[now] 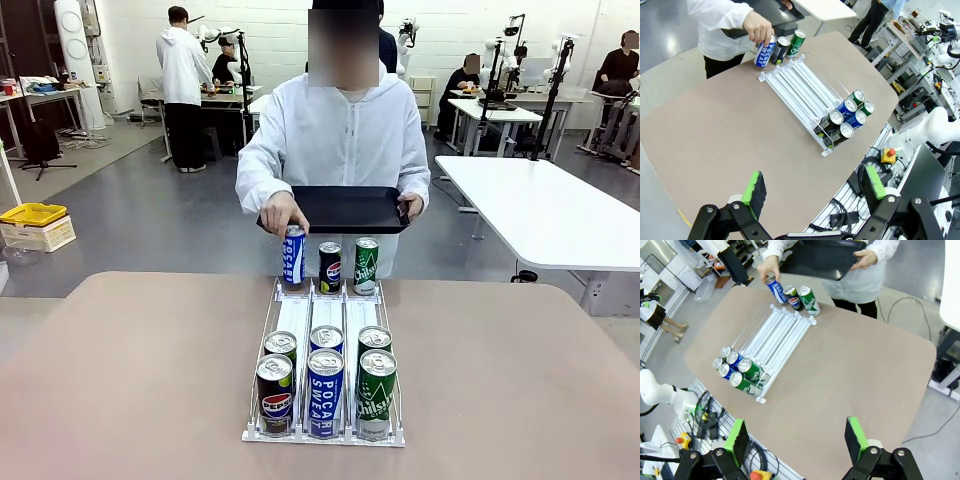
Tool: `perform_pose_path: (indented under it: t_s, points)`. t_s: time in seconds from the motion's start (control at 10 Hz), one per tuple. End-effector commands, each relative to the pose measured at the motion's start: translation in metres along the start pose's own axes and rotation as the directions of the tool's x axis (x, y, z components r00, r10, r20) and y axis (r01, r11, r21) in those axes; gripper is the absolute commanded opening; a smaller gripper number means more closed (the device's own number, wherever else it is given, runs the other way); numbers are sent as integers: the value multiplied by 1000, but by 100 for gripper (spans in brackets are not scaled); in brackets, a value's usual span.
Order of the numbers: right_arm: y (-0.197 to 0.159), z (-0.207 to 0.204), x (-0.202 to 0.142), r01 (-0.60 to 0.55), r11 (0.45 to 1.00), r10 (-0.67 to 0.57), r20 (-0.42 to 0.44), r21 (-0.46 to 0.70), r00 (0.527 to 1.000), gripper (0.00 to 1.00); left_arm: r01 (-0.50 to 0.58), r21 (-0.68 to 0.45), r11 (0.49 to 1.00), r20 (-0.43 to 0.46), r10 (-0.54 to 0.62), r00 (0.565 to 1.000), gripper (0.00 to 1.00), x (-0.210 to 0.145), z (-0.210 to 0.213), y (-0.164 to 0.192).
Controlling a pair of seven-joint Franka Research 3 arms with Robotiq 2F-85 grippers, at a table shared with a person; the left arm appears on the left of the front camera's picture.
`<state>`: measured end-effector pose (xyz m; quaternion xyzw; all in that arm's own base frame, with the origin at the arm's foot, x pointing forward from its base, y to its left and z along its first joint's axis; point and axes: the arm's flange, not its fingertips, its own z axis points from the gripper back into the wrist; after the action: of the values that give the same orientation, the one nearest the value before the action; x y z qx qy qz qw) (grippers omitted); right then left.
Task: Retrieve and hand over the desired beverage to the person.
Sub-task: Pick up a can of the same type that the person held from the Automatic Can Dispenser.
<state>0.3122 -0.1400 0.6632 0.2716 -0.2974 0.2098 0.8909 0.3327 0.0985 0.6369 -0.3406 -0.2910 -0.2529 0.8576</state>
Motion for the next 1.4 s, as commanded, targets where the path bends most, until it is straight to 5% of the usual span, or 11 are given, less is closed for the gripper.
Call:
perform_pose_path:
  t_s: [0.0,1.3]
  points:
    - [-1,-1,2,-2,1000,2,12,10,1000,100,17,-10,1000,9,-17,1000,100,1,2,1]
    - [-1,-1,2,-2,1000,2,12,10,1000,100,17,-10,1000,9,-17,1000,100,1,2,1]
